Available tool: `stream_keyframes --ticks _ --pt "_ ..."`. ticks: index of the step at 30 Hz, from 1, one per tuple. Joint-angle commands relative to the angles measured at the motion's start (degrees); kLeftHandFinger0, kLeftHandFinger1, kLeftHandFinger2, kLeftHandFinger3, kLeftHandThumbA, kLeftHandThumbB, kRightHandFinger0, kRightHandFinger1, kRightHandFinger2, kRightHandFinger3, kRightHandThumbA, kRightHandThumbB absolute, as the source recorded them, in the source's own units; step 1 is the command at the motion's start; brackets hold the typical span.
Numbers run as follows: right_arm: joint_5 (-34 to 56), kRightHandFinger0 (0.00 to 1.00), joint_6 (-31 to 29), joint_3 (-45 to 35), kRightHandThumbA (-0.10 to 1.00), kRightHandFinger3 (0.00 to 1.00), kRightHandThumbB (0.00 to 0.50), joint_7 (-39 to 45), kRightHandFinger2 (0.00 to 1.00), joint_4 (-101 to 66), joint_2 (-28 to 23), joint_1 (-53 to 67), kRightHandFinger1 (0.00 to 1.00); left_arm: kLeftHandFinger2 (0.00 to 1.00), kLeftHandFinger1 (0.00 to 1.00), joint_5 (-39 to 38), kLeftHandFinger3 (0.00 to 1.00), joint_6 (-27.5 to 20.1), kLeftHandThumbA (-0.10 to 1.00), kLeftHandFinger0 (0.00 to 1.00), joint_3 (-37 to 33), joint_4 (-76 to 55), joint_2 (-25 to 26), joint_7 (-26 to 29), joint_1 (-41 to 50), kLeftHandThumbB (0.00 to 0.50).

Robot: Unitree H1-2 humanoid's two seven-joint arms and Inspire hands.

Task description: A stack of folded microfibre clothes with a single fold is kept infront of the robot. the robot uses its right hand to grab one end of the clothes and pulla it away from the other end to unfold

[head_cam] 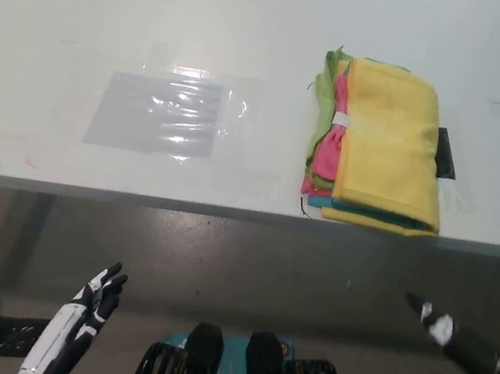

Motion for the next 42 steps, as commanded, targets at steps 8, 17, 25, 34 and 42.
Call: stream_keyframes --ticks 8,17,25,34,42 --pt "-11.6 1.00 22.5 3.5 0.86 1.00 0.273 1.5 1.00 6.1 3.4 -18.4 1.00 1.00 1.00 1.3 1.00 -1.0 0.91 1.00 -1.8 -1.4 1.1 -1.9 0.1 0.268" --pt "-8.2 1.00 25.3 4.1 0.85 1.00 0.272 -0.3 1.00 30.4 2.8 -32.8 1.00 1.00 1.00 1.7 1.00 -0.3 0.88 1.00 -2.4 -1.9 1.1 -2.1 0.0 0.243" --pt "-9.3 1.00 22.6 5.6 0.91 1.00 0.320 -4.4 1.00 46.4 2.1 -41.8 1.00 1.00 1.00 1.9 1.00 0.9 0.88 1.00 -3.1 -2.7 1.4 -2.4 -0.5 0.239" --pt "-11.6 1.00 24.1 9.5 0.92 1.00 0.307 -6.6 1.00 55.0 1.2 -48.4 1.00 1.00 1.00 2.3 1.00 0.8 0.91 1.00 -3.3 -2.7 2.2 -2.6 -1.5 0.234" --pt "-19.5 1.00 36.0 18.6 0.78 1.00 0.359 -3.9 1.00 60.7 -0.4 -52.0 1.00 1.00 1.00 2.2 1.00 0.6 0.91 1.00 -3.5 -2.8 2.6 -3.0 -2.7 0.216"
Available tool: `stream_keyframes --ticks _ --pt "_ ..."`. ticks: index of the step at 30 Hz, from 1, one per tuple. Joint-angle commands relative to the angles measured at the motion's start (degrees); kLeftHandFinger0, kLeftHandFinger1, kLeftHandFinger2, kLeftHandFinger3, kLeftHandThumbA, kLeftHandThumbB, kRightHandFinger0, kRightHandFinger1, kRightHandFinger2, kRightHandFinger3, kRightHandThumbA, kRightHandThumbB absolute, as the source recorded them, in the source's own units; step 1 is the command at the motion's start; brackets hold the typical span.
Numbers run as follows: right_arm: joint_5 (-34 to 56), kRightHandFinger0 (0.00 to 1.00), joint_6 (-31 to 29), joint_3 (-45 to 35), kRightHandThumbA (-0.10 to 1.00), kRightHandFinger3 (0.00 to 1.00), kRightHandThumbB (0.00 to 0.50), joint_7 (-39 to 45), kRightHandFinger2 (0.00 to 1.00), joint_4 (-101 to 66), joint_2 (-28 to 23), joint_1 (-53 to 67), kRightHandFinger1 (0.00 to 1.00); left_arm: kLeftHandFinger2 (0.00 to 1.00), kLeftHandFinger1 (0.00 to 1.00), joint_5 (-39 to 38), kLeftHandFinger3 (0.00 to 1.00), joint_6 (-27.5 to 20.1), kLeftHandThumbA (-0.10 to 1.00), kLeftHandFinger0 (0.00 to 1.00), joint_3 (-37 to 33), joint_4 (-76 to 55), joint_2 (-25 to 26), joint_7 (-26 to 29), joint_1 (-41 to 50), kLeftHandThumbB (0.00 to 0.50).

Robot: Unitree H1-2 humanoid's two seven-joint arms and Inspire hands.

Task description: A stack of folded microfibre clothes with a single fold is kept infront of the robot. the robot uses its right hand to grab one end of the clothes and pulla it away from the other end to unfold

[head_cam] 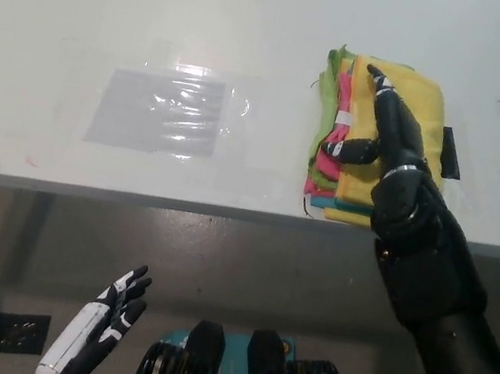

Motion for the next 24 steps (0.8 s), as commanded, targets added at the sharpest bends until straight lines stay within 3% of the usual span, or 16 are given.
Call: stream_keyframes --ticks 1,2,3,4,5,6,7,10,11,14,16,17,19,20,21,24 --pt "-6.6 1.00 7.9 3.0 0.58 1.00 0.338 -0.3 1.00 3.2 -1.0 -5.8 1.00 1.00 1.00 0.8 1.00 -0.6 0.91 1.00 -0.3 -1.8 1.2 -1.2 -1.3 0.217" --pt "-7.6 0.71 7.9 2.5 0.40 1.00 0.274 -1.5 0.91 4.6 -0.7 -6.1 0.77 1.00 1.00 0.7 1.00 -0.5 0.91 1.00 -0.3 -1.7 1.2 -1.3 -1.4 0.219" --pt "-7.7 0.21 7.9 2.3 0.12 1.00 0.229 -3.1 0.52 5.3 -0.6 -6.0 0.28 1.00 1.00 0.7 1.00 -0.2 0.91 1.00 -0.3 -1.8 1.3 -1.4 -1.4 0.226" --pt "-7.1 0.01 7.9 2.3 -0.07 1.00 0.278 -4.6 0.19 5.8 -0.8 -5.9 0.03 1.00 1.00 0.8 1.00 0.2 0.92 1.00 -0.3 -1.9 1.3 -1.4 -1.8 0.242" --pt "-6.4 0.00 7.9 2.4 -0.09 1.00 0.278 -5.9 0.09 6.3 -1.0 -5.9 0.01 1.00 1.00 0.7 1.00 0.7 0.92 1.00 -0.2 -2.1 1.3 -1.5 -2.0 0.246" --pt "-5.5 0.00 7.7 1.8 -0.10 0.79 0.291 -7.0 0.01 6.6 -1.2 -5.7 0.00 1.00 1.00 0.7 1.00 0.6 0.91 1.00 -0.2 -1.9 1.3 -1.5 -2.4 0.243" --pt "-5.1 0.00 7.2 1.5 -0.10 0.66 0.294 -7.3 0.03 6.9 -1.6 -5.6 0.00 1.00 1.00 0.6 1.00 0.5 0.91 1.00 -0.3 -1.8 1.4 -1.6 -2.8 0.242" --pt "-3.5 0.00 5.5 0.7 -0.10 0.67 0.284 -7.1 0.00 8.2 -2.5 -5.5 0.00 1.00 1.00 0.4 1.00 0.7 0.89 1.00 -0.3 -1.8 1.4 -1.9 -3.3 0.233" --pt "-3.1 0.00 4.8 0.5 -0.10 0.56 0.274 -7.1 0.00 8.6 -2.8 -5.3 0.00 1.00 1.00 0.3 1.00 0.9 0.89 1.00 -0.3 -1.8 1.5 -2.0 -3.5 0.238" --pt "-2.4 0.00 4.9 0.1 -0.10 0.53 0.265 -6.4 0.08 8.2 -3.3 -4.7 0.04 1.00 1.00 0.3 1.00 1.0 0.88 1.00 -0.3 -1.7 1.5 -2.1 -3.9 0.240" --pt "-1.5 0.00 2.5 -1.0 -0.10 0.29 0.266 -8.0 0.05 8.2 -3.6 -4.2 0.01 1.00 1.00 0.1 1.00 1.0 0.87 1.00 -0.2 -1.4 1.4 -2.4 -4.4 0.240" --pt "-1.3 0.00 2.1 -1.2 -0.10 0.25 0.266 -8.3 0.12 8.3 -3.5 -4.1 0.04 1.00 1.00 0.2 1.00 0.9 0.87 1.00 -0.2 -1.4 1.4 -2.4 -4.4 0.240" --pt "-0.8 0.00 1.2 -1.8 -0.10 0.37 0.269 -9.2 0.38 8.6 -3.5 -4.1 0.14 1.00 1.00 0.3 1.00 1.0 0.87 1.00 -0.3 -1.4 1.4 -2.4 -4.4 0.239" --pt "-0.6 0.00 1.0 -2.3 -0.10 0.50 0.264 -10.1 0.57 8.9 -3.4 -4.2 0.22 1.00 1.00 0.6 1.00 1.2 0.87 1.00 -0.3 -1.5 1.4 -2.4 -4.4 0.239" --pt "-0.5 0.00 0.9 -2.4 -0.10 0.60 0.257 -10.2 0.69 8.9 -3.4 -4.2 0.27 1.00 1.00 0.7 1.00 1.2 0.87 1.00 -0.4 -1.6 1.4 -2.4 -4.4 0.238" --pt "0.1 0.00 -3.1 -3.5 -0.10 0.62 0.275 -13.5 0.72 9.9 -3.6 -4.5 0.31 1.00 1.00 1.1 1.00 1.3 0.89 1.00 -0.4 -1.3 1.4 -2.3 -5.0 0.244"
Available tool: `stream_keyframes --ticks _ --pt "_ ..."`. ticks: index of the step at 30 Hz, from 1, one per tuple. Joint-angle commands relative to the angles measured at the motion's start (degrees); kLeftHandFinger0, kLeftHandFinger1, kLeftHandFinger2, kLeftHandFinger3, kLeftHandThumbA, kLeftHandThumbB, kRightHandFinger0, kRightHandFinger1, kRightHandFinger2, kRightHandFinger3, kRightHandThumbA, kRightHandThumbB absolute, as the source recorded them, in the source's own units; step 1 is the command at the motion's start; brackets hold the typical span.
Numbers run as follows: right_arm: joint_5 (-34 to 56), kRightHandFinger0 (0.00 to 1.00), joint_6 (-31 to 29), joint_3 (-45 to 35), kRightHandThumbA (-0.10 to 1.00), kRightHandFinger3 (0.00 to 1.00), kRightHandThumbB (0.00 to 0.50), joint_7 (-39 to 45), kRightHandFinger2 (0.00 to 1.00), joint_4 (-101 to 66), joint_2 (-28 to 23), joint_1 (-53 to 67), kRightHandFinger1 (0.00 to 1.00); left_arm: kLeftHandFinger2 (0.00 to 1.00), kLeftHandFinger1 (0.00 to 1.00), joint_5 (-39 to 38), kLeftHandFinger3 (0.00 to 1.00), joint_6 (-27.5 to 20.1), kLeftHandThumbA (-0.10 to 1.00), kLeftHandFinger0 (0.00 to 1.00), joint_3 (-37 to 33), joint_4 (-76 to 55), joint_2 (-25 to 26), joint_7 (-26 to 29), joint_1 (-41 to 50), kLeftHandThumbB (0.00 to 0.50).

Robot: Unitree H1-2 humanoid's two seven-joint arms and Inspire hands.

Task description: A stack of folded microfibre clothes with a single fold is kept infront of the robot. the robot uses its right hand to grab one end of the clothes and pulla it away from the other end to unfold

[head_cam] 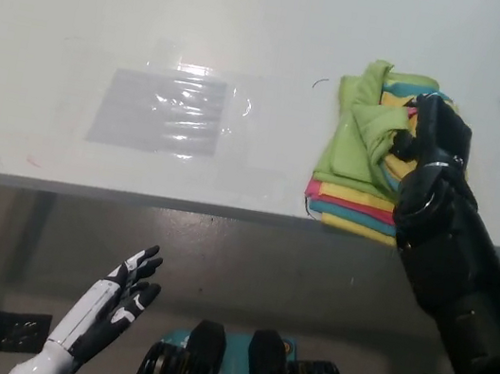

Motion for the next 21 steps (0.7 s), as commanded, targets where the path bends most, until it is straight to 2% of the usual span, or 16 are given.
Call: stream_keyframes --ticks 1,3,4,5,6,7,9,11,12,14,16,18,19,20,21 --pt "2.4 0.00 -5.9 -2.5 -0.10 0.59 0.278 -6.4 0.71 0.7 -0.8 -1.4 0.30 1.00 1.00 0.8 1.00 -0.1 0.89 1.00 -0.2 -1.2 0.7 -0.7 -1.4 0.245" --pt "4.6 0.00 -9.4 -4.9 -0.10 0.65 0.262 -8.4 0.77 1.0 -0.5 -1.2 0.36 1.00 1.00 1.0 1.00 -0.1 0.90 1.00 -0.2 -1.1 0.8 -0.7 -1.5 0.246" --pt "6.5 0.00 -12.0 -7.0 -0.10 0.74 0.242 -10.0 0.82 1.4 -0.3 -1.1 0.42 1.00 1.00 0.9 1.00 0.3 0.89 1.00 -0.2 -1.3 0.8 -0.7 -1.4 0.250" --pt "9.2 0.02 -14.4 -9.8 -0.10 0.78 0.225 -10.9 0.85 2.0 0.0 -1.2 0.45 1.00 1.00 0.6 1.00 0.7 0.89 1.00 -0.2 -1.4 0.7 -0.9 -1.5 0.251" --pt "11.8 0.04 -17.4 -12.8 -0.10 0.78 0.222 -12.2 0.85 2.0 0.3 -1.1 0.46 1.00 1.00 0.6 1.00 0.8 0.88 1.00 -0.2 -1.5 0.6 -0.9 -1.4 0.257" --pt "13.6 0.04 -19.9 -14.9 -0.10 0.76 0.218 -12.5 0.81 1.3 0.6 -0.7 0.43 1.00 1.00 0.8 1.00 0.6 0.89 1.00 -0.2 -1.5 0.8 -0.9 -1.3 0.249" --pt "18.7 0.04 -24.9 -20.5 -0.10 0.74 0.168 -12.7 0.80 0.8 0.8 -0.4 0.40 1.00 1.00 0.9 1.00 0.7 0.89 1.00 -0.2 -1.6 0.9 -0.9 -1.1 0.248" --pt "23.3 0.00 -28.2 -25.1 -0.10 0.71 0.156 -11.1 0.76 -0.9 0.9 0.4 0.34 1.00 1.00 1.2 1.00 0.1 0.90 1.00 -0.2 -1.3 1.0 -0.7 -0.9 0.246" --pt "25.8 0.00 -29.0 -28.0 -0.10 0.70 0.168 -10.6 0.72 -2.0 1.1 0.8 0.31 1.00 1.00 1.6 1.00 -0.3 0.91 1.00 -0.3 -1.2 1.2 -0.6 -1.0 0.243" --pt "30.9 0.00 -30.2 -33.4 -0.10 0.65 0.165 -10.3 0.67 -3.9 2.0 1.0 0.30 1.00 1.00 1.6 1.00 -0.2 0.91 1.00 -0.2 -1.3 1.2 -0.6 -0.8 0.243" --pt "37.0 0.00 -32.6 -39.3 -0.10 0.73 0.127 -8.2 0.69 -4.9 2.3 1.0 0.30 1.00 1.00 1.8 1.00 -0.4 0.92 1.00 -0.2 -1.1 1.2 -0.5 -0.5 0.252" --pt "38.3 0.05 -32.5 -42.3 -0.10 0.87 0.126 -9.2 0.75 -4.9 1.6 1.2 0.34 1.00 1.00 2.0 1.00 -0.5 0.91 1.00 -0.2 -1.1 1.1 -0.3 0.0 0.245" --pt "38.3 0.06 -32.5 -43.0 -0.09 0.89 0.130 -9.4 0.79 -4.6 1.5 1.1 0.37 1.00 1.00 1.9 1.00 -0.6 0.91 1.00 -0.1 -1.2 1.1 -0.3 0.2 0.244" --pt "40.1 0.13 -31.8 -44.8 0.09 1.00 0.055 -8.6 1.00 -5.6 1.3 1.6 0.46 1.00 1.00 1.9 1.00 -1.0 0.91 1.00 -0.1 -0.9 1.1 -0.1 0.3 0.245" --pt "41.3 0.14 -31.2 -46.3 0.23 1.00 0.073 -7.7 0.98 -6.5 1.1 2.2 0.47 1.00 1.00 2.0 1.00 -1.2 0.91 1.00 0.0 -0.8 1.0 0.0 0.5 0.245"
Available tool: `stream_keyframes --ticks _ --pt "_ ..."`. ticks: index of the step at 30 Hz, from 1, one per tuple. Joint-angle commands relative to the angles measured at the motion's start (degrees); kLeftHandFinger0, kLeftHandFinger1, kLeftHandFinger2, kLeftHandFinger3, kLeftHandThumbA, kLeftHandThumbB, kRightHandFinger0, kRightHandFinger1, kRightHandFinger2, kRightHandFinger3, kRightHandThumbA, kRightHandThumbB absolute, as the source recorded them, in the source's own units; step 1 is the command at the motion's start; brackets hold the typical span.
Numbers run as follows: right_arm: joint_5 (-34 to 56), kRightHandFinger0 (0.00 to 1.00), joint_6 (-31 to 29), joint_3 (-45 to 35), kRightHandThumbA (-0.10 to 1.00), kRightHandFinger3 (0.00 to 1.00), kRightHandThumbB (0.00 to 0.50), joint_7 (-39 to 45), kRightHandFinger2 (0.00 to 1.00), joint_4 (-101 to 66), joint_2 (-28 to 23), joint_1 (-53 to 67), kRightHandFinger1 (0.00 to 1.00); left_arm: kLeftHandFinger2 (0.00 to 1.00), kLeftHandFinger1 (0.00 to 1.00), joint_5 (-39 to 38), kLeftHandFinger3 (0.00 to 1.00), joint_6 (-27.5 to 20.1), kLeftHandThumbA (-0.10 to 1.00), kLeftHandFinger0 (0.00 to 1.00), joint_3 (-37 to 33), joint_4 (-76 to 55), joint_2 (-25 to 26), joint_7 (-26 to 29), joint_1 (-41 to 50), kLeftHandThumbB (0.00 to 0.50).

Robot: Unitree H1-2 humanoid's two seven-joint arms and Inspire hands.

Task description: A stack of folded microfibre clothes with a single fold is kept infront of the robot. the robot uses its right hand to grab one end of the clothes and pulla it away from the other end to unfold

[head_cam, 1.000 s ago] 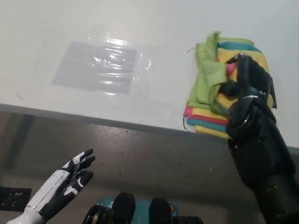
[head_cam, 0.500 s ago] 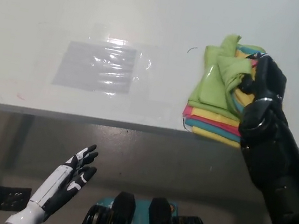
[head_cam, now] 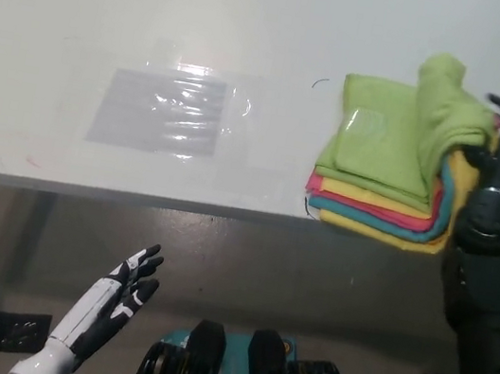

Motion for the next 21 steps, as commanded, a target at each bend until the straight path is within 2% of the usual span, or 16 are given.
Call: stream_keyframes --ticks 1,2,3,4,5,6,7,8,9,10,13,14,15,17,20,21 --pt "22.9 0.25 -13.6 -15.6 0.32 1.00 0.015 -0.5 1.00 -7.9 -0.7 0.0 0.62 1.00 1.00 1.2 1.00 -1.7 0.91 1.00 0.1 -1.5 1.0 0.1 1.3 0.244" --pt "23.5 0.33 -14.4 -16.2 0.40 1.00 0.001 1.0 1.00 -8.4 -0.8 1.0 0.71 1.00 1.00 1.1 1.00 -1.7 0.91 1.00 0.2 -1.6 1.0 0.1 1.7 0.243" --pt "22.2 0.28 -14.9 -15.9 0.47 1.00 0.000 1.0 0.96 -8.8 -1.2 2.0 0.60 1.00 1.00 1.2 1.00 -1.9 0.92 1.00 0.3 -1.4 1.1 0.2 1.8 0.246" --pt "21.1 0.26 -15.3 -15.3 0.55 1.00 0.000 1.3 0.91 -9.9 -1.5 3.2 0.54 1.00 1.00 1.3 1.00 -1.8 0.92 1.00 0.4 -1.3 1.2 0.2 1.9 0.251" --pt "20.8 0.19 -15.4 -15.3 0.60 1.00 0.000 1.6 0.81 -10.4 -1.5 3.5 0.43 1.00 1.00 1.3 1.00 -1.8 0.92 1.00 0.4 -1.3 1.2 0.3 2.0 0.251" --pt "20.8 0.12 -15.4 -15.5 0.60 1.00 0.000 1.8 0.73 -10.5 -1.4 3.5 0.31 1.00 1.00 1.3 1.00 -1.8 0.92 1.00 0.4 -1.3 1.1 0.2 2.0 0.250" --pt "20.8 0.09 -15.4 -15.7 0.60 1.00 0.000 1.9 0.70 -10.5 -1.4 3.6 0.26 1.00 1.00 1.3 1.00 -1.8 0.92 1.00 0.4 -1.3 1.1 0.2 2.0 0.250" --pt "19.5 0.22 -17.0 -13.9 0.65 1.00 0.003 3.8 0.88 -15.2 -1.5 6.2 0.44 1.00 1.00 0.9 1.00 -2.0 0.91 1.00 0.7 -1.3 1.1 0.2 2.1 0.237" --pt "17.5 0.41 -18.6 -12.2 0.71 1.00 0.016 4.0 1.00 -20.3 -1.5 8.6 0.60 1.00 1.00 0.6 1.00 -2.0 0.90 1.00 0.9 -1.1 1.1 0.1 2.2 0.226" --pt "16.9 0.60 -18.9 -11.7 0.76 1.00 0.030 3.8 1.00 -21.7 -1.5 9.2 0.71 1.00 1.00 0.6 1.00 -2.2 0.90 1.00 0.9 -1.0 1.1 0.1 2.3 0.226" --pt "17.4 0.62 -18.6 -11.1 0.77 1.00 0.028 3.5 1.00 -22.4 -1.6 9.5 0.72 1.00 1.00 0.6 1.00 -2.2 0.90 1.00 1.0 -1.0 1.1 0.1 2.3 0.227" --pt "10.2 1.00 -17.2 -6.5 0.98 1.00 0.076 3.7 1.00 -32.1 -2.9 13.2 1.00 1.00 1.00 0.6 1.00 -2.1 0.90 1.00 1.2 -0.9 1.0 0.2 2.6 0.228" --pt "9.0 1.00 -17.5 -5.5 1.00 1.00 0.124 4.4 1.00 -34.7 -3.7 13.9 1.00 1.00 1.00 0.7 1.00 -2.2 0.90 1.00 1.2 -0.9 1.0 0.3 2.7 0.227" --pt "7.9 1.00 -19.2 -4.3 1.00 1.00 0.110 4.1 1.00 -37.7 -4.8 14.1 1.00 1.00 1.00 0.7 1.00 -2.6 0.91 1.00 1.4 -0.8 1.0 0.5 2.8 0.226" --pt "3.8 1.00 -10.3 -3.9 1.00 1.00 0.308 2.2 1.00 -53.7 -5.9 13.7 1.00 1.00 1.00 0.6 1.00 -2.3 0.92 1.00 1.6 -0.7 1.1 0.6 2.8 0.220" --pt "3.4 1.00 -8.5 -4.0 1.00 1.00 0.321 1.9 1.00 -56.8 -5.8 13.4 1.00 1.00 1.00 0.6 1.00 -2.3 0.91 1.00 1.7 -0.7 1.1 0.6 2.8 0.219"
